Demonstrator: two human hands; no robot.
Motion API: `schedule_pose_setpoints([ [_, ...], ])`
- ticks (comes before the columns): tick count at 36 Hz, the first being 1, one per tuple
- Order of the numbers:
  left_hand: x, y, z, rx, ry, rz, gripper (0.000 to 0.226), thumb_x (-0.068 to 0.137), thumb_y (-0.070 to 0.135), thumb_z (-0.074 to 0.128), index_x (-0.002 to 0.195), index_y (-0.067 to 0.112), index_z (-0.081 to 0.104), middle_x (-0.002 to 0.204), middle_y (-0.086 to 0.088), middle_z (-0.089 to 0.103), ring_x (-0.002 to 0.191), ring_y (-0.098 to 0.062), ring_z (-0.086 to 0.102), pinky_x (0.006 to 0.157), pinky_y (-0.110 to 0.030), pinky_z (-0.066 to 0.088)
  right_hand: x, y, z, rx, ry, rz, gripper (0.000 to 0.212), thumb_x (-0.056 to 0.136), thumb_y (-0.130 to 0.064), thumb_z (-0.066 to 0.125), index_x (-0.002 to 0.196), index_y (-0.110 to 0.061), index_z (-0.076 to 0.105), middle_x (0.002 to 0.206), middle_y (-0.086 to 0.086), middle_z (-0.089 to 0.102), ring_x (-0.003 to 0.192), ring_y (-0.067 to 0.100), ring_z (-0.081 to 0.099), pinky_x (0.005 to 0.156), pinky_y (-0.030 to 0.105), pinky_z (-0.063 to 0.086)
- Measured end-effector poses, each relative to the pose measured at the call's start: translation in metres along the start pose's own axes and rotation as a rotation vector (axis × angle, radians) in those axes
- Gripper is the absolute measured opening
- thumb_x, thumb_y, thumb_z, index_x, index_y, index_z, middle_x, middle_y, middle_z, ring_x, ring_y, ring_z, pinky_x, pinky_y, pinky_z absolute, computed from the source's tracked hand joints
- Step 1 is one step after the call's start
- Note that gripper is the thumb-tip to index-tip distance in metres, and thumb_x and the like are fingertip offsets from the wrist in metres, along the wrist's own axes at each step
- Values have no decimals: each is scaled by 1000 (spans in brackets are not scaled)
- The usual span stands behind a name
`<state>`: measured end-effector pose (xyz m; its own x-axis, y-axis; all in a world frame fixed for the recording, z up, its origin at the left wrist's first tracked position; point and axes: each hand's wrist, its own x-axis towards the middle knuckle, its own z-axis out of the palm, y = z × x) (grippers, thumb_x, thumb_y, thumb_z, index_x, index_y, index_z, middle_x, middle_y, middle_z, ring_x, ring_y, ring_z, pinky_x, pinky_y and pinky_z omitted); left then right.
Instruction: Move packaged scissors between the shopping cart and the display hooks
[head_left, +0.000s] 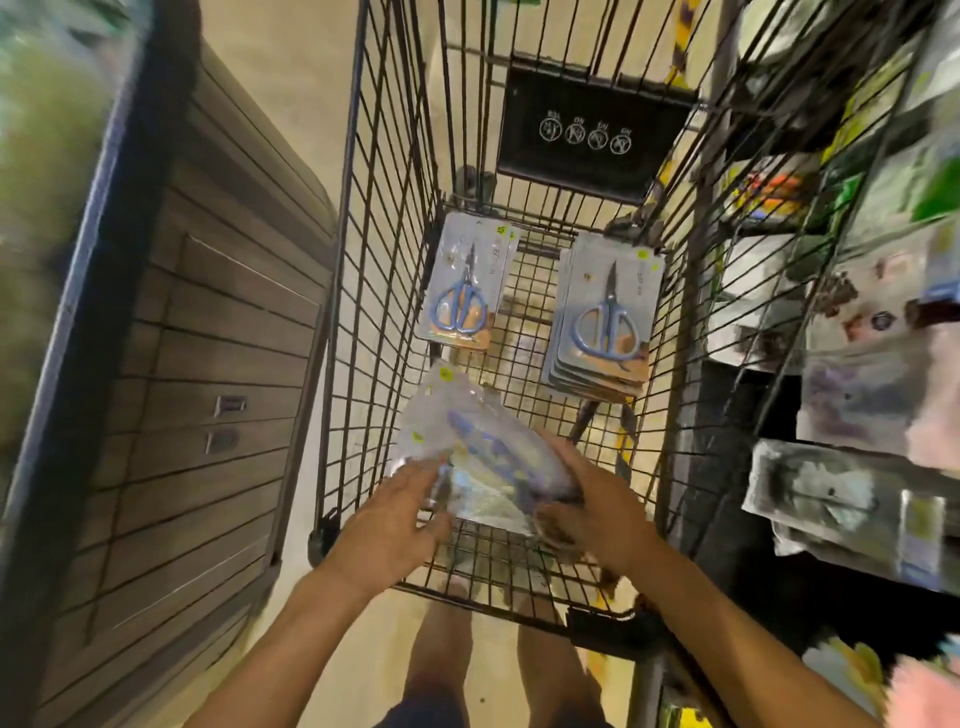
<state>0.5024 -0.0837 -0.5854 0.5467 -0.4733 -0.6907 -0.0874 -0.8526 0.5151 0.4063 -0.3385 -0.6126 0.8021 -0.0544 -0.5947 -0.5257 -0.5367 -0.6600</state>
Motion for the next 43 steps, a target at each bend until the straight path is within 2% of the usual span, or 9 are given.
schedule_pose_setpoints([
  [3,-3,27,-9,-353,76,5,60,97,36,65,131,68,27,140,29,45,116,26,47,93,-3,42,-11,-11,-16,459,89,-46,83,91,-13,74,154,-41,27,145,-14,53,124,6,59,98,30,55],
  [7,1,53,-11,-664,96,-11,73,89,42,73,143,64,28,136,17,56,117,-1,62,100,-35,55,-19,-31,-27,708,156,-45,85,87,-6,76,142,-54,32,142,-19,51,127,5,56,93,20,54],
  [11,7,75,-4,-890,98,2,80,86,24,76,146,54,32,129,10,65,117,-6,65,97,-37,57,-23,-42,-20,748,110,-71,87,86,-8,77,144,-50,27,138,-27,48,120,-11,55,88,13,52],
  [18,8,77,3,-986,249,18,96,83,1,80,154,39,29,142,2,61,127,-20,62,100,-53,54,-31,-43,-8,761,-14,-30,93,90,-3,71,156,-41,19,136,-20,59,124,8,61,95,34,58],
  [23,3,66,-10,-888,343,35,101,84,5,80,155,49,22,159,8,41,142,-17,46,111,-57,44,-18,-18,-5,665,66,64,92,78,-3,82,153,-30,34,115,-6,61,90,2,63,88,28,53],
  [27,-1,57,-24,-821,423,52,104,87,2,75,156,51,15,164,13,30,147,-14,38,114,-56,41,-1,7,6,409,115,82,88,79,-18,84,141,-54,33,136,-5,50,122,7,53,98,22,49],
  [31,-3,47,-32,-792,460,68,105,86,-7,73,160,38,13,163,13,31,144,-8,41,115,-49,42,22,25,34,-40,116,-1,90,74,-27,85,151,-17,40,142,8,50,130,25,45,109,35,40],
  [35,-3,41,-30,-790,497,49,103,86,-4,74,159,40,16,161,14,34,144,-8,42,114,-48,43,40,31,63,-329,133,-65,104,59,-35,94,148,-10,45,141,13,55,130,31,51,113,44,42],
  [43,-3,32,-24,-786,494,20,104,86,-1,75,157,48,17,149,40,37,137,6,45,113,-38,45,45,25,75,-566,183,-3,89,58,-48,91,135,-29,50,119,-3,59,106,19,56,83,36,51],
])
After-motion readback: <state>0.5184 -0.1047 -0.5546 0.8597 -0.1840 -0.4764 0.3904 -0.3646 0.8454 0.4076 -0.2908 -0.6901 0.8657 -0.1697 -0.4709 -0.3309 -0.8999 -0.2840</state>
